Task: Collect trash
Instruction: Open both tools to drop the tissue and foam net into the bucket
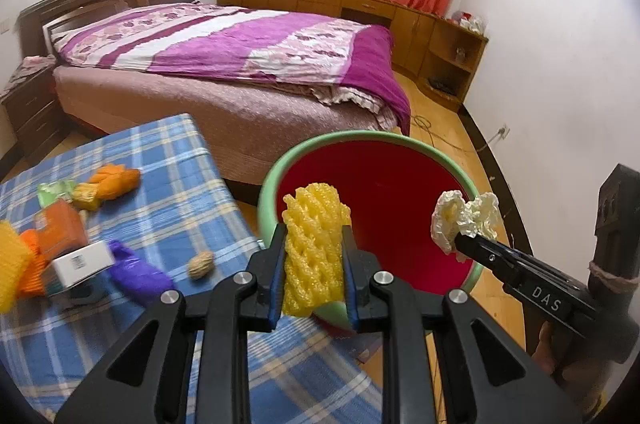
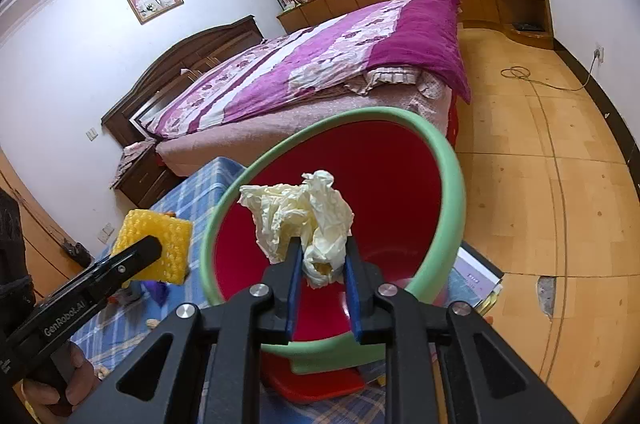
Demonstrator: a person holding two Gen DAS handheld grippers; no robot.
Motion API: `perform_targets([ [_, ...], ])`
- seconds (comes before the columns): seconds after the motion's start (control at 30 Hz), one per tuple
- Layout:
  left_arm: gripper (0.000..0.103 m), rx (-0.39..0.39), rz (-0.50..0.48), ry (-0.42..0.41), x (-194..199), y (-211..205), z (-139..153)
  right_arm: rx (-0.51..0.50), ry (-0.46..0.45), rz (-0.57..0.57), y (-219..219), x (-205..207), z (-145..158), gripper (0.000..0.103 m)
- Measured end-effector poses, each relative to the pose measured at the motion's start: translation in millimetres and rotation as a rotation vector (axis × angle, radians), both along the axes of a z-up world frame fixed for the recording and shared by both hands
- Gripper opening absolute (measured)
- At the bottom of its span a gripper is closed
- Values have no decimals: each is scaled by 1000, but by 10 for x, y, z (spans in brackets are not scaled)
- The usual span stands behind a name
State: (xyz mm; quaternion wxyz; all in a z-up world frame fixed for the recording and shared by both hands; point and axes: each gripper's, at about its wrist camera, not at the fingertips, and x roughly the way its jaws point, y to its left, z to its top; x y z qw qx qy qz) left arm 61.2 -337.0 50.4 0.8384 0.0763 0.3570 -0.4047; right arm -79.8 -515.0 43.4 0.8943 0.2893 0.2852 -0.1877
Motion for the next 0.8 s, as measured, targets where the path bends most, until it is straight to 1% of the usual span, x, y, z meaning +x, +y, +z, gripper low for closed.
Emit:
perform_targets([
  [0.13,24,28,-24,8,42,-167,-91,0,8,-16,-110,17,-31,25],
  [0.17,28,33,-29,12,47,-192,-103,2,9,-18,-125,22,-36,25],
  [0.2,35,38,-39,19,54,-222,-117,5,11,-21,-144,29,-47,25],
  [0.27,43,41,-55,21,45,-259,-129,13,12,-22,-173,45,-67,26],
  [0.37,50,38,-60,1,11,-266,-122,22,10,-20,-167,47,-90,32],
  [0.43,50,34,-54,-6,0,-252,-111,27,10,-20,-152,45,-99,39],
  [0.6,50,22,-23,12,33,-170,-102,20,11,-28,-148,31,-88,44],
  [0.73,50,9,13,31,41,-37,-89,20,-6,-29,-117,-10,-37,52],
  [0.8,50,4,24,41,36,36,-86,22,-14,-26,-89,-28,-16,53],
])
